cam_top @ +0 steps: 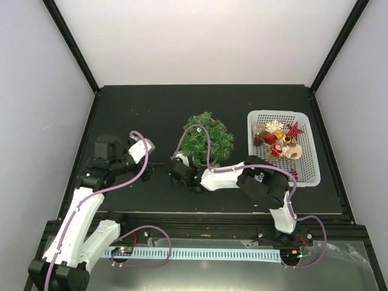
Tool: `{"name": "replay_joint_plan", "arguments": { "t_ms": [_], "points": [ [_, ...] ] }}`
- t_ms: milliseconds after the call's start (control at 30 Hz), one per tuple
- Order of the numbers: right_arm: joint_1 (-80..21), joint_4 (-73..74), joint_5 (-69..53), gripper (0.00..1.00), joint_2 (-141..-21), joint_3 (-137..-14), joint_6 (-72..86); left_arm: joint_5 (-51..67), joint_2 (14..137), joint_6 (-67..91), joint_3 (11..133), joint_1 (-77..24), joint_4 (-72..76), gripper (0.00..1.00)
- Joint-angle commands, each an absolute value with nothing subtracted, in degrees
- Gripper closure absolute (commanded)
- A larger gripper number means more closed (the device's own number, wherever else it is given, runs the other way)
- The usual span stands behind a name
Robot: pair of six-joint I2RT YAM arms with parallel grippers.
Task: Decorate the small christmas tree
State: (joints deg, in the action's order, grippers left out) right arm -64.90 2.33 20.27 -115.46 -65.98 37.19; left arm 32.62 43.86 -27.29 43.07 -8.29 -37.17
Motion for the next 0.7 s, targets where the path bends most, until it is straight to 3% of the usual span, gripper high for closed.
{"name": "replay_joint_plan", "arguments": {
  "t_ms": [0, 467, 600, 667],
  "points": [
    [-64.9, 4.3, 20.2, 0.50, -118.9, -66.4, 37.9, 34.0, 43.2, -26.8, 43.5, -7.9, -36.8, 0.01],
    [-64.9, 7.8, 19.8, 0.74, -119.2, -66.6, 38.0, 34.1, 43.0, -26.9, 43.5, -7.7, -37.0, 0.01],
    [-65.0, 9.0, 20.0, 0.76, -118.2, -65.9, 37.7, 34.1, 42.6, -27.0, 43.4, -7.4, -36.9, 0.01],
    [-65.0, 10.3, 19.2, 0.72, -118.5, -66.7, 37.1, 34.1, 42.5, -27.0, 43.4, -7.3, -36.9, 0.01]
  ]
}}
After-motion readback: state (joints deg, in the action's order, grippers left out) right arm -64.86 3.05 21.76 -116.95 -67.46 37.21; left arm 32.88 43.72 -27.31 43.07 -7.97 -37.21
